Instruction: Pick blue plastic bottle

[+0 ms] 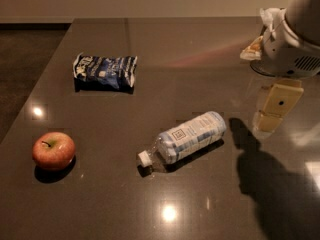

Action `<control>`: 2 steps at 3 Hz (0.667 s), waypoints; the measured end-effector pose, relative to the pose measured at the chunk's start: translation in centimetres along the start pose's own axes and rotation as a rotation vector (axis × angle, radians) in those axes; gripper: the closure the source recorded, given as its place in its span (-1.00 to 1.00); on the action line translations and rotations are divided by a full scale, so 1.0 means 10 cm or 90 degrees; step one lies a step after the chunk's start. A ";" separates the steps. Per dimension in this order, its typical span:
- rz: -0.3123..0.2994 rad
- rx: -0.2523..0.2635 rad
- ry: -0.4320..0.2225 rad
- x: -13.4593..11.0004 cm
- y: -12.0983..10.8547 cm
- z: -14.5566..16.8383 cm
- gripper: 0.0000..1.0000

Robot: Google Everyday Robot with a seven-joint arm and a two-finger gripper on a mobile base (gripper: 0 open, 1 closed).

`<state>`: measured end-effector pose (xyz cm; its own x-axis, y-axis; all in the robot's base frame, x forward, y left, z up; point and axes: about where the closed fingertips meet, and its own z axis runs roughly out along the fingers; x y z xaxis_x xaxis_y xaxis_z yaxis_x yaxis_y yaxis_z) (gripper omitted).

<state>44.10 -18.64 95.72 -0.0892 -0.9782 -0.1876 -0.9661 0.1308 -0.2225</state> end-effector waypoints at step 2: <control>-0.132 -0.053 -0.023 -0.39 0.16 0.41 -1.00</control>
Offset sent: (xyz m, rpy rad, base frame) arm -0.0056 0.0722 -0.0604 -0.0113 0.0787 0.3565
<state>43.91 -13.97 92.21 0.1212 -0.9761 -0.1804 -0.9797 -0.0884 -0.1799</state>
